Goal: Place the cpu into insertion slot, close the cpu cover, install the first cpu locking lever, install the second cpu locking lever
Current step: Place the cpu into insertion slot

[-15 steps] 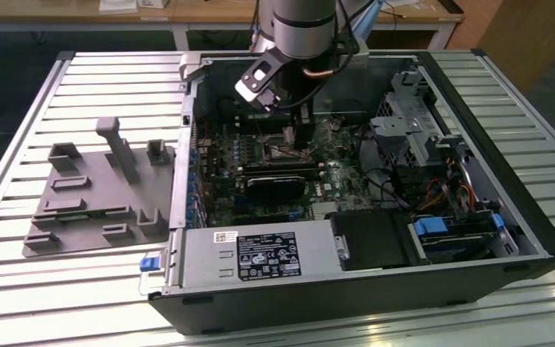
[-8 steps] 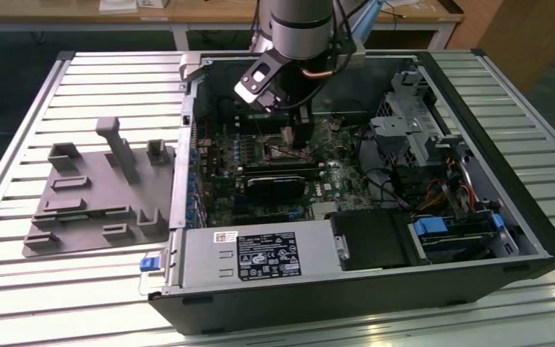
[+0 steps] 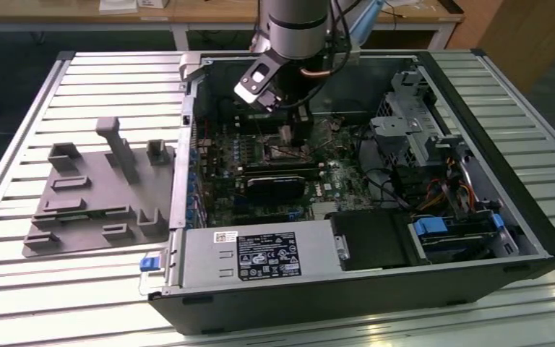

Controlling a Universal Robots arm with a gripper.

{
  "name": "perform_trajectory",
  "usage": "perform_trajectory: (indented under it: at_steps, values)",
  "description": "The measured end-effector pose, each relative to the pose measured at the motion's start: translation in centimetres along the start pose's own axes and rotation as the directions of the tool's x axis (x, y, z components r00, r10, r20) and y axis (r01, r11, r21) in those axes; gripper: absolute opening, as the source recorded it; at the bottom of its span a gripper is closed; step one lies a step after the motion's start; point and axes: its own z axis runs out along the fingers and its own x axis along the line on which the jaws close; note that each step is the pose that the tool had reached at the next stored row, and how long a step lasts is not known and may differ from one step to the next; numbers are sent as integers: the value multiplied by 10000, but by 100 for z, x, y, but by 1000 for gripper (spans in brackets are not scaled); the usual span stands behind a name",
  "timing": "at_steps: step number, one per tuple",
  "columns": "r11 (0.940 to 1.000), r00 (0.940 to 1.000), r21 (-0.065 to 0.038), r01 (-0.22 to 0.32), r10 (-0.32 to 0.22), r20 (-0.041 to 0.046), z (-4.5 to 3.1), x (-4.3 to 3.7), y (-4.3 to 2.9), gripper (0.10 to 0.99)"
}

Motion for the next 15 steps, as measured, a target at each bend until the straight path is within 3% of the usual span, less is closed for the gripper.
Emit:
perform_trajectory:
  at_steps: [5, 15]
  values:
    - [10000, 10000, -56, 40, -40, 18, 82, 22, -79, 537]
    - [10000, 10000, -70, 53, -52, 19, 236, 24, -98, 537]
